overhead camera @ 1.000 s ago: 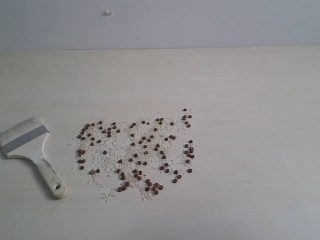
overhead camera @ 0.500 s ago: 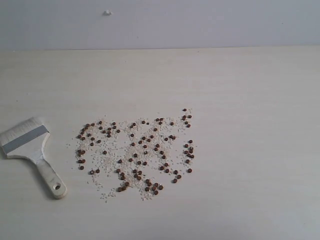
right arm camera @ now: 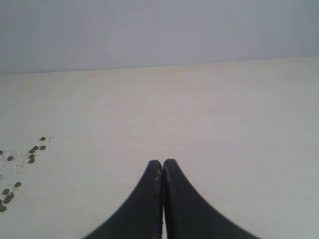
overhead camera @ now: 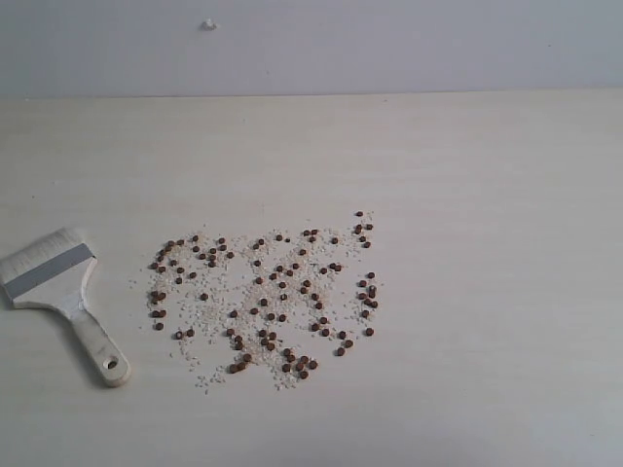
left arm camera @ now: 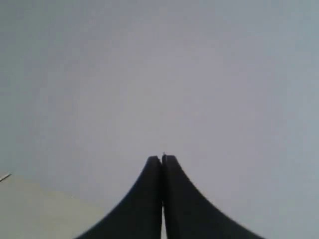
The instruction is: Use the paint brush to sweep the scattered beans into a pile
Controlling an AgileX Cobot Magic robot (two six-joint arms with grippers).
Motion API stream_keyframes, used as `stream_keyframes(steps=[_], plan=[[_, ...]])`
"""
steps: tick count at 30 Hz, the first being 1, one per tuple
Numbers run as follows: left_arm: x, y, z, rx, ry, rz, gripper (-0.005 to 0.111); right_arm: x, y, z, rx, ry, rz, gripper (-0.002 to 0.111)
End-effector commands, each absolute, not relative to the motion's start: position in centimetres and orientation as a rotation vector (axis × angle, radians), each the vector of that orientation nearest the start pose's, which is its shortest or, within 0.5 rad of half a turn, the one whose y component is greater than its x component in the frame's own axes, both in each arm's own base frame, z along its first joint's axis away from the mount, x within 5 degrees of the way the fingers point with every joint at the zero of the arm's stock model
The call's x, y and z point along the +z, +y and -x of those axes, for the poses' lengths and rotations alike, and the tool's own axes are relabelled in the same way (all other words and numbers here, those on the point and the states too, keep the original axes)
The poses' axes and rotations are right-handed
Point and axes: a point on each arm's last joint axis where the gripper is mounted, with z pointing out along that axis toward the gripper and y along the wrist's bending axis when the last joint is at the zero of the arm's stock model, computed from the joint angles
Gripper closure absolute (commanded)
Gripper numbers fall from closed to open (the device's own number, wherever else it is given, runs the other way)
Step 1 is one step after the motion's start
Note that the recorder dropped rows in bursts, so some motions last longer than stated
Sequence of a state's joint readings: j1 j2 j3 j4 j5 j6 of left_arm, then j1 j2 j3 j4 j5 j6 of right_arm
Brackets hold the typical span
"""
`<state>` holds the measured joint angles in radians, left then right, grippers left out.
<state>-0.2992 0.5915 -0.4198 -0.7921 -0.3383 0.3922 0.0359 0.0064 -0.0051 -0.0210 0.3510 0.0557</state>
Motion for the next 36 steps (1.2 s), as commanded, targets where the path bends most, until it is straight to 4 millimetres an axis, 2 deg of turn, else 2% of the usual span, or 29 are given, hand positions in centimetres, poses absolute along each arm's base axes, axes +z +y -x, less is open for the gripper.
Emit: stream_keyframes(steps=[1,5,8,10,17,20,23,24,29,31,33,36], plan=[[31.8,-3.2,-17.5,-0.267,1.659,0.181,0.107,18.3,0.1,-5.4,0.042,1.822,-0.003,0.108],[29.7,-5.3,-21.0,-0.245,1.886,0.012,0.107,18.3,0.1,-5.4,0.042,1.822,-0.003,0.108],[27.7,-5.8,-22.7,-0.205,1.999,0.014,0.107,18.3,0.1,-5.4,0.042,1.822,-0.003,0.108],[26.3,-5.5,-23.5,-0.088,2.063,-0.022,0.107,18.3,0.1,-5.4,0.042,1.822,-0.003,0.108],[21.1,-5.2,-24.0,0.075,2.254,-0.136,0.107,18.3,0.1,-5.4,0.042,1.822,-0.003,0.108],[19.8,-5.7,-24.0,0.091,2.288,-0.303,0.107,18.3,0.1,-5.4,0.042,1.822,-0.003,0.108],[19.4,-7.0,-24.0,0.019,2.238,-0.586,0.107,18.3,0.1,-5.4,0.042,1.822,-0.003,0.108],[19.5,-7.8,-23.8,-0.053,2.198,-0.676,0.107,18.3,0.1,-5.4,0.042,1.822,-0.003,0.108],[21.2,-11.9,-22.4,-0.365,1.859,-1.246,0.107,18.3,0.1,-5.4,0.042,1.822,-0.003,0.108],[22.0,-13.2,-21.9,-0.409,1.763,-1.369,0.107,18.3,0.1,-5.4,0.042,1.822,-0.003,0.108],[22.9,-14.4,-22.0,-0.383,1.705,-1.414,0.107,18.3,0.1,-5.4,0.042,1.822,-0.003,0.108],[24.4,-16.0,-22.5,-0.174,1.561,-1.556,0.107,18.3,0.1,-5.4,0.042,1.822,-0.003,0.108]])
